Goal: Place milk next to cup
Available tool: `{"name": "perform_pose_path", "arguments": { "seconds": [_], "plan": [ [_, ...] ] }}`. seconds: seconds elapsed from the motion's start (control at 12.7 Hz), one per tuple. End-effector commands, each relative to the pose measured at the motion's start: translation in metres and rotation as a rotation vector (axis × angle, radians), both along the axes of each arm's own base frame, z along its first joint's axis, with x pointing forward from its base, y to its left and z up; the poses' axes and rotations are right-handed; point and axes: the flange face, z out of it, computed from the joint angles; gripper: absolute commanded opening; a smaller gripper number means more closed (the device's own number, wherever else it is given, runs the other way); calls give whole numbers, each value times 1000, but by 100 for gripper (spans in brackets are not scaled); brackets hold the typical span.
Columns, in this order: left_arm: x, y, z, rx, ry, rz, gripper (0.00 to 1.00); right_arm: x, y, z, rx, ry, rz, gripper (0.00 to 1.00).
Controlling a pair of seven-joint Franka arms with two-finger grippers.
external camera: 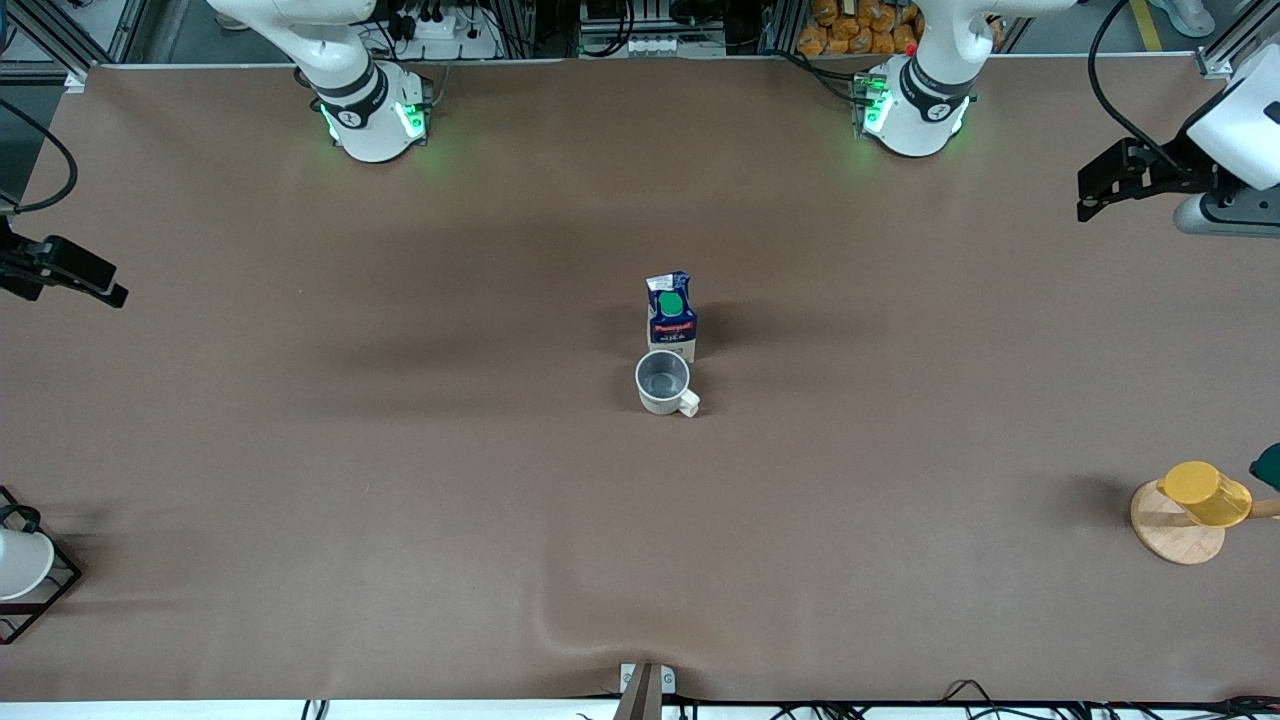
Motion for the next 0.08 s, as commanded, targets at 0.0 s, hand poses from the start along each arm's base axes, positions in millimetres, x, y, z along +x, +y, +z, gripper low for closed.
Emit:
{"name": "perform_pose_path", "arguments": {
  "seconds": [0.0],
  "plan": [
    [-2, 1, 5, -26, 8, -4, 100, 3, -3, 4, -12, 4, 4, 100]
  ]
}}
